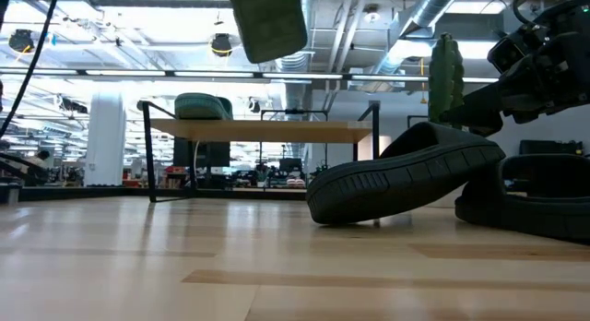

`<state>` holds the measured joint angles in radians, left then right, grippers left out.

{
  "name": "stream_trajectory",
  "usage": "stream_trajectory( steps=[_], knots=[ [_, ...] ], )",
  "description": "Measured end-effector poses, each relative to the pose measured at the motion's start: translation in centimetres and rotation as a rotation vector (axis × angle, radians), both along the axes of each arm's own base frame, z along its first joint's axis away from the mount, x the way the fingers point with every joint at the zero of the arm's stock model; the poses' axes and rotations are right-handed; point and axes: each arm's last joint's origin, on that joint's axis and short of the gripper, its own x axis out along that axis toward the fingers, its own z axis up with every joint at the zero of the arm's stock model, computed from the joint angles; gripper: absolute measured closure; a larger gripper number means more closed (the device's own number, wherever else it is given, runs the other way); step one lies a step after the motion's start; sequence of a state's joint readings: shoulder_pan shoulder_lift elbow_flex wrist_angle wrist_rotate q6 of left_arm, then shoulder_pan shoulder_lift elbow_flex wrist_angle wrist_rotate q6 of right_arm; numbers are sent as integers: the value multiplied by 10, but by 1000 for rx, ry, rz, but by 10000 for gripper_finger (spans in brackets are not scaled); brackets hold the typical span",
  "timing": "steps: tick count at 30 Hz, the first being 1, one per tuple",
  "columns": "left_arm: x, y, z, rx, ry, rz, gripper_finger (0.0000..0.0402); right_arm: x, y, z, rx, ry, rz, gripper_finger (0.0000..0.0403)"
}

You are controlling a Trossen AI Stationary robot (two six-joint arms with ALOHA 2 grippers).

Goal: Pick and place slides into the shelf
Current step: Put the light blue slide on the shelf

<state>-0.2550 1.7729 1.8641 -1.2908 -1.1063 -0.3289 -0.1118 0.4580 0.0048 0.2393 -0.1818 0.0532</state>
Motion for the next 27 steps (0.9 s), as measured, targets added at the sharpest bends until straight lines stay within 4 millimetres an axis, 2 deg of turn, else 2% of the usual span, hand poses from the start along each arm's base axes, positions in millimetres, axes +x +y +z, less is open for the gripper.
stream_trajectory(
  steps=[5,12,20,27],
  knots=[
    [13,34,2,-32,44,5,358,0,0,0,0,0,0,154],
    [30,78,6,-141,49,-100,358,0,0,0,0,0,0,154],
    [26,121,5,-172,82,-45,358,0,0,0,0,0,0,154],
    [18,150,3,-217,102,11,358,0,0,0,0,0,0,154]
  ],
)
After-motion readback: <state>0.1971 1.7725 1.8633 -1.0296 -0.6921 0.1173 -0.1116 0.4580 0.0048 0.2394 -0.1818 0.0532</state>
